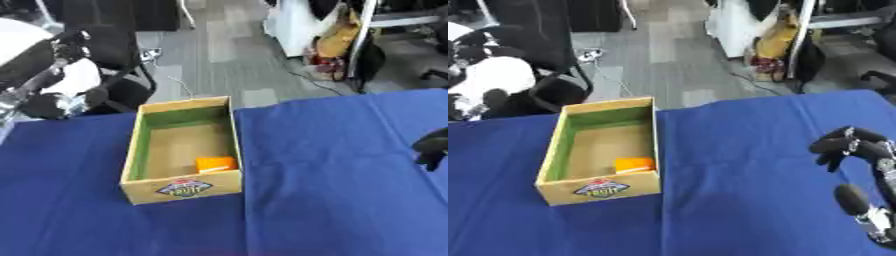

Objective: Pick up objects on the table and place them in the box.

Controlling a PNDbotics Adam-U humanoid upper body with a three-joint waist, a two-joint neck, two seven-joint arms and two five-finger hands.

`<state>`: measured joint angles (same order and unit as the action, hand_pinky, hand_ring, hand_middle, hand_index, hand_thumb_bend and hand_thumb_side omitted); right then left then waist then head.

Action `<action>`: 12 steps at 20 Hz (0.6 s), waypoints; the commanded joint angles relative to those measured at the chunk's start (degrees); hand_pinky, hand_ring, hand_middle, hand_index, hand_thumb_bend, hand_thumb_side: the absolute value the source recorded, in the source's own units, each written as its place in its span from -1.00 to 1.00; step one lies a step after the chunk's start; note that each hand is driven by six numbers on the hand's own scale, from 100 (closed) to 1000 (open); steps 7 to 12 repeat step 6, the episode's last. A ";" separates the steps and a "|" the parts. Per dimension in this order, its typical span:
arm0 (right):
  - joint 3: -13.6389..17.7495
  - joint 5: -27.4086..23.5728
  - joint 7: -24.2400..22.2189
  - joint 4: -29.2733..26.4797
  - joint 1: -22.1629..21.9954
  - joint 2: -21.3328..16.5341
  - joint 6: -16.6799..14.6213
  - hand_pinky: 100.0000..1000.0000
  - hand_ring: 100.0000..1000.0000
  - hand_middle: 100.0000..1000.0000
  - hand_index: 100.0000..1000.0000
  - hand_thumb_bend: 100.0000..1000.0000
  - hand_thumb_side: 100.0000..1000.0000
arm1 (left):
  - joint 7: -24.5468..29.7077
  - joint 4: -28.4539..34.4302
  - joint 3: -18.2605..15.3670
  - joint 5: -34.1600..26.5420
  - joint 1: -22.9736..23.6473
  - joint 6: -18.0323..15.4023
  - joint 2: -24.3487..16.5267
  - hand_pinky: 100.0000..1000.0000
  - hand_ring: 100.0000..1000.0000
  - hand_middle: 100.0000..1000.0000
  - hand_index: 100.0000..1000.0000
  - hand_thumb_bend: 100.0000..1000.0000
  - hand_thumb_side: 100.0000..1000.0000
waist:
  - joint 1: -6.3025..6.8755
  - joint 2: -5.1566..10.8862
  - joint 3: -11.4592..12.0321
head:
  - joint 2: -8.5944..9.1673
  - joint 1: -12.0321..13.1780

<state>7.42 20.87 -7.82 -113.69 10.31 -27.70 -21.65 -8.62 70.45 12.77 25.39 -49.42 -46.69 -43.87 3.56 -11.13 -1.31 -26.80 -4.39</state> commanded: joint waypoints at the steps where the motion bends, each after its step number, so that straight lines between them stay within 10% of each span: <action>1: 0.77 1.18 1.05 -0.91 -1.04 -1.33 -0.20 -0.38 -0.12 0.09 0.29 -0.13 1.00 | 1.05 15.19 -0.23 -11.10 7.15 3.50 -2.03 1.00 0.89 0.95 0.79 -0.66 1.00 | -0.81 1.46 0.61 | -1.33 -1.31; 6: 0.56 3.45 2.01 -0.91 -3.33 -0.29 -1.16 -0.38 -0.12 0.08 0.28 -0.13 1.00 | 12.29 35.97 -1.77 -20.45 22.13 11.91 5.82 0.97 0.72 0.88 0.84 -0.67 1.00 | -2.75 1.85 2.32 | -4.83 -0.94; 12: 0.56 3.45 2.01 -0.91 -3.33 -0.29 -1.16 -0.38 -0.12 0.08 0.28 -0.13 1.00 | 12.29 35.97 -1.77 -20.45 22.13 11.91 5.82 0.97 0.72 0.88 0.84 -0.67 1.00 | -2.75 1.85 2.32 | -4.83 -0.94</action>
